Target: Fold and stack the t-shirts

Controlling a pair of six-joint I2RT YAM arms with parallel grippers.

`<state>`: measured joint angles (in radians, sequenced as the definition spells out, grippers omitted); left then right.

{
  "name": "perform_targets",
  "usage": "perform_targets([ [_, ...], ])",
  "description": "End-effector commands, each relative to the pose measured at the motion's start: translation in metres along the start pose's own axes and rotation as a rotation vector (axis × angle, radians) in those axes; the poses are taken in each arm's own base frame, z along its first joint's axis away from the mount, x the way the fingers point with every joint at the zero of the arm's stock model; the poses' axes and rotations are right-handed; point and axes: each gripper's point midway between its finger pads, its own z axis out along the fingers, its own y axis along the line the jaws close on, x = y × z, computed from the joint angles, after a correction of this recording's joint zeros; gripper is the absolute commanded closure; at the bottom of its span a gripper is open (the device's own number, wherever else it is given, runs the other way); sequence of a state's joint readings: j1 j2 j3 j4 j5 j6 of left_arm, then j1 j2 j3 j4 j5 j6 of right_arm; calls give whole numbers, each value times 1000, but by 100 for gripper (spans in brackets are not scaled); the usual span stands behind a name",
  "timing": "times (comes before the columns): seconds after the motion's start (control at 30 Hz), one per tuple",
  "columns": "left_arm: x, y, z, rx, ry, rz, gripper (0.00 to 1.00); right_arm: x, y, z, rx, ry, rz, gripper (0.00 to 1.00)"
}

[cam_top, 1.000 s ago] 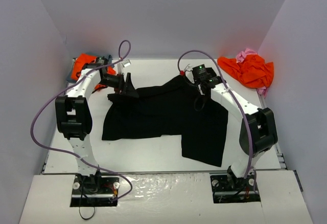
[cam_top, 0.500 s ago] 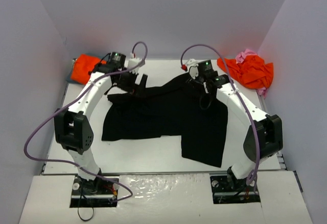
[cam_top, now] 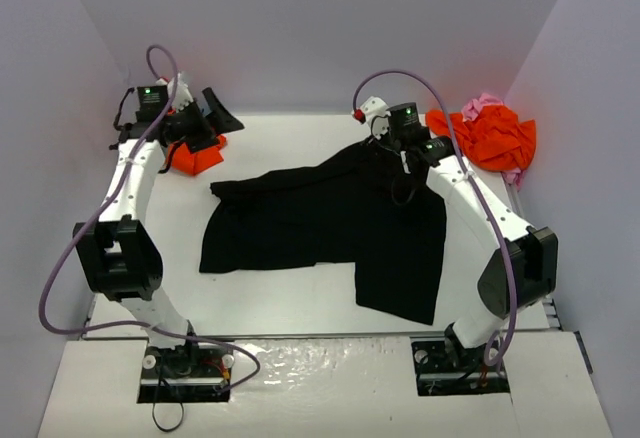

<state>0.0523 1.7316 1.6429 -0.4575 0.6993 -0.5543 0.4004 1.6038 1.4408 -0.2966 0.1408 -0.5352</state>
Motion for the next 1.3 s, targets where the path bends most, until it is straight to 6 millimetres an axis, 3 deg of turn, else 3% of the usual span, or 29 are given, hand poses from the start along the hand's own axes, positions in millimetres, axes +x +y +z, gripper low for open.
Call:
perform_targets([
  [0.0, -52, -22, -44, -12, -134, 231, 3, -10, -28, -27, 108, -52, -8, 39],
  [0.1, -59, 0, -59, -183, -161, 203, 3, -9, -30, -28, 120, -49, -12, 40],
  [0.13, -62, -1, -62, -201, -162, 203, 3, -7, -31, -28, 126, -45, -18, 40],
  [0.23, -60, -7, -70, -192, -151, 185, 3, -3, -30, -25, 132, -35, -26, 40],
  [0.3, -61, -22, -77, -122, -171, 177, 3, 0, -31, -23, 138, -20, -35, 41],
  [0.37, -67, -34, -84, -130, -186, 178, 10, 1, -32, -20, 147, -8, -43, 41],
  [0.5, -68, -34, -86, -119, -171, 109, 14, 1, -34, -18, 159, 4, -53, 42],
  [0.6, -65, -46, -93, 12, -195, 10, 3, 3, -35, -16, 165, 14, -61, 42],
  [0.63, -62, -55, -91, 127, -182, 7, 3, 3, -36, -16, 168, 18, -66, 43],
  [0.7, -78, -76, -90, 444, -254, 108, 3, 6, -36, -14, 171, 25, -78, 44],
  [0.8, -81, -96, -99, 704, -150, 15, 3, 9, -34, -12, 168, 35, -88, 45],
  [0.9, -73, -98, -94, 768, -100, 92, 3, 11, -33, -10, 168, 40, -96, 46],
  [1.03, -43, -99, -72, 608, 4, 130, 5, 13, -32, -6, 170, 51, -100, 47],
  [1.07, -31, -101, -69, 551, 20, 215, 13, 14, -31, -5, 170, 55, -101, 47],
  [1.1, -29, -104, -68, 549, 23, 245, 60, 15, -31, -3, 169, 59, -103, 47],
  [1.13, -29, -102, -63, 512, 16, 241, 91, 15, -30, -1, 168, 62, -104, 47],
  [1.17, -31, -97, -58, 478, 10, 227, 100, 16, -29, 0, 166, 65, -105, 47],
  [1.27, -30, -78, -56, 336, 24, 279, 100, 18, -31, 1, 183, 77, -95, 47],
])
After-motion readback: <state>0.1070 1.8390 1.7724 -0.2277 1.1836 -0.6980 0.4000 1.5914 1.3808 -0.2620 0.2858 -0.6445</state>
